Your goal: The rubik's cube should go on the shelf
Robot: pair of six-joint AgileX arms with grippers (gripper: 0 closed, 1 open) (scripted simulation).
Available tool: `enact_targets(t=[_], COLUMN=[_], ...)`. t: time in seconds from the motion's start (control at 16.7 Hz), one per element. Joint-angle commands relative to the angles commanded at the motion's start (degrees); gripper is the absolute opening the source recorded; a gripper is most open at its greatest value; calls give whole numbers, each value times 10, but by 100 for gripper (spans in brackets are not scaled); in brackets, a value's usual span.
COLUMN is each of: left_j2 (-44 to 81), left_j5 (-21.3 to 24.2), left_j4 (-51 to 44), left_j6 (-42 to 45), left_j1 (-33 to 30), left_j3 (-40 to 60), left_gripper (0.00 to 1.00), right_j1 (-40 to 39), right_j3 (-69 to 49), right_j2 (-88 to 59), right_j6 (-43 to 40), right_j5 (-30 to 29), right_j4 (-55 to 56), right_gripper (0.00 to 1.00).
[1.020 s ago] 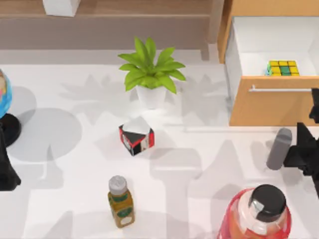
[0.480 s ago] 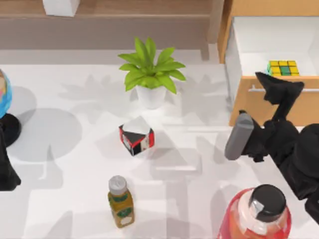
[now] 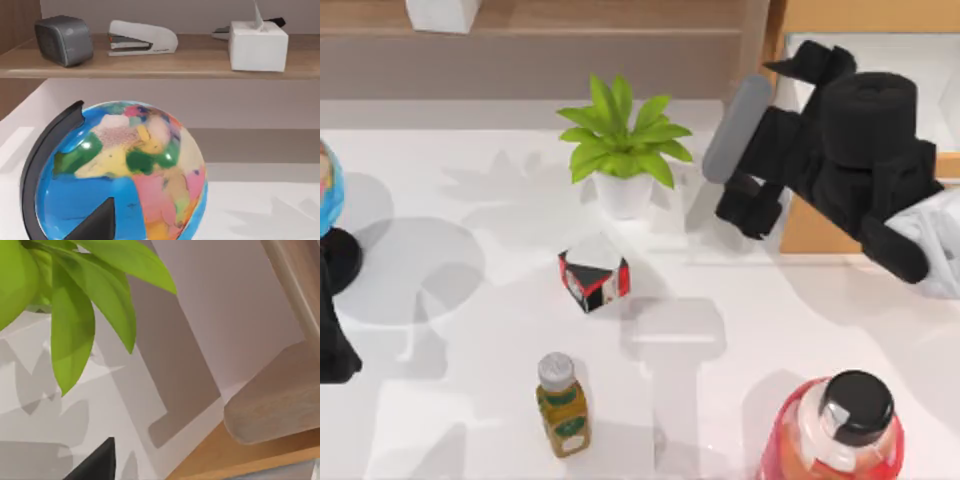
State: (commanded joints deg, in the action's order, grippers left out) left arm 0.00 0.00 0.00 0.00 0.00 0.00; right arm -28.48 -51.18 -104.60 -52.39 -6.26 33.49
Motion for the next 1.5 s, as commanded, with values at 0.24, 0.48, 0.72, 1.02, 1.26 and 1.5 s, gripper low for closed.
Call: enact_targets(t=[0.24, 0.48, 0.72, 1.02, 1.26, 1.5], left_j2=[0, 0, 0, 0, 0, 0], left_j5=[0, 0, 0, 0, 0, 0], left_j4=[0, 0, 0, 0, 0, 0], left_j6=[0, 0, 0, 0, 0, 0], left_j1=[0, 0, 0, 0, 0, 0], left_j3=[0, 0, 0, 0, 0, 0], left_gripper=[100, 100, 100, 100, 100, 100], right_j1=[49, 104, 154, 194, 206, 207], right_j3=[-197, -400, -586, -766, -848, -859], right_j2=[-30, -88, -168, -278, -341, -349], right_j6=[151, 299, 433, 561, 616, 623], right_j5=[18, 30, 39, 46, 49, 50], right_j4=[-293, -580, -833, -1063, -1146, -1154], right_gripper=[100, 100, 100, 100, 100, 100])
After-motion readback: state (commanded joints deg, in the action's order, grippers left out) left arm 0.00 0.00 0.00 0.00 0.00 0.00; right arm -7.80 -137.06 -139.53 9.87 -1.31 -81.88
